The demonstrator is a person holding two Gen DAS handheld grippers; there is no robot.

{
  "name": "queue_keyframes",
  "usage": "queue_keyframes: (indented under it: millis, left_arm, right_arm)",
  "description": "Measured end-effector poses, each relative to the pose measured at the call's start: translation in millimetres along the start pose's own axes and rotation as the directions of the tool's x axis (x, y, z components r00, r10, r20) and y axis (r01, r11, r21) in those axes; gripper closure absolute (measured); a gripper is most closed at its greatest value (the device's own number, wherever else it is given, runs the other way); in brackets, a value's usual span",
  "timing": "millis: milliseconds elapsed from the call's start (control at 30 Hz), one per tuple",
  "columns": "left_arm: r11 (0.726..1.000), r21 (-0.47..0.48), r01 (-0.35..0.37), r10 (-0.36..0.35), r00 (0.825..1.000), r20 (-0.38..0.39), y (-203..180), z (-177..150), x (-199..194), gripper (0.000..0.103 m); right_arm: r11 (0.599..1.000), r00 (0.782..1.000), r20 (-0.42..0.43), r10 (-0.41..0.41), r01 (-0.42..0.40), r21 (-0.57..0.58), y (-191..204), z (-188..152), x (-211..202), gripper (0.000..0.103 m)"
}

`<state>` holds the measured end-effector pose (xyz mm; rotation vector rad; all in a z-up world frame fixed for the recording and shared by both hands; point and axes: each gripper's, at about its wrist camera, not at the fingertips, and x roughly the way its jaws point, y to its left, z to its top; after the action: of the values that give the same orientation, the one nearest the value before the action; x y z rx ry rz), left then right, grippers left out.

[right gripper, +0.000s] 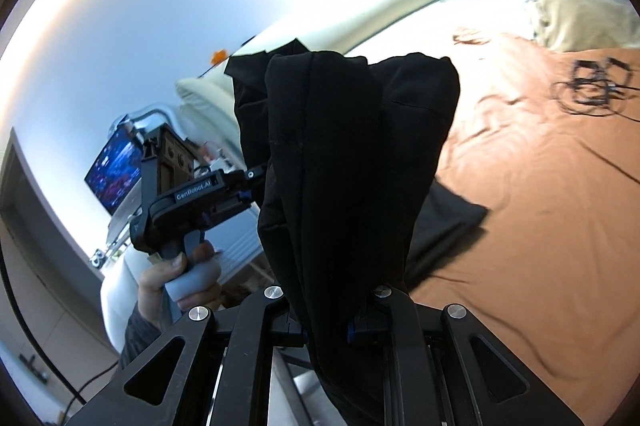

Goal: Fold large clothes
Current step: 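Lift the folded shirt with both tools and carry it toward the headboard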

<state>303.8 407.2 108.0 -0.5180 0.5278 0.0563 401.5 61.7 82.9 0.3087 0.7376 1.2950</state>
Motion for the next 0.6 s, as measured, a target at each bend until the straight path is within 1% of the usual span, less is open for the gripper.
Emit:
queue_keyframes:
  millis: [67, 233, 267, 300, 400, 433, 500, 567, 600]
  left_arm:
    - [1.0, -0.012, -0.023, 0.023, 1.0, 0.01, 16, 5, -10, 0.074]
    - [0.994, -0.03, -0.106, 0.107, 0.994, 0.031, 67, 17, -49, 0.074]
    - [0.992, -0.031, -0.123, 0.124, 0.992, 0.033, 65, 14, -56, 0.074]
    - [0.99, -0.032, -0.141, 0.142, 0.989, 0.034, 66, 16, -56, 0.074]
    - [0.979, -0.027, -0.201, 0.202, 0.979, 0.021, 86, 23, -60, 0.074]
    - [0.975, -0.022, -0.223, 0.223, 0.975, 0.014, 90, 32, -56, 0.074]
    - [0.969, -0.018, -0.246, 0.246, 0.969, 0.006, 102, 38, -48, 0.074]
    - [0.966, -0.012, -0.257, 0.257, 0.967, -0.003, 107, 40, -38, 0.074]
    - [0.966, -0.012, -0.257, 0.257, 0.966, -0.012, 117, 46, -28, 0.074]
  right_arm:
    - [1.0, 1.0, -0.018, 0.024, -0.024, -0.001, 9, 3, 23, 0.09]
    - [0.996, 0.993, -0.075, 0.093, -0.093, 0.008, 34, 6, 91, 0.09]
    - [0.995, 0.991, -0.086, 0.105, -0.104, 0.009, 39, 6, 103, 0.089]
    - [0.993, 0.988, -0.1, 0.119, -0.118, 0.011, 43, 6, 116, 0.089]
    - [0.988, 0.978, -0.134, 0.157, -0.155, 0.027, 51, 4, 146, 0.089]
    - [0.986, 0.976, -0.144, 0.164, -0.161, 0.033, 51, 3, 154, 0.089]
    - [0.985, 0.972, -0.16, 0.173, -0.169, 0.044, 50, 0, 173, 0.09]
    - [0.983, 0.969, -0.169, 0.183, -0.177, 0.053, 44, -3, 187, 0.09]
    - [0.983, 0.968, -0.173, 0.181, -0.173, 0.057, 38, -4, 196, 0.089]
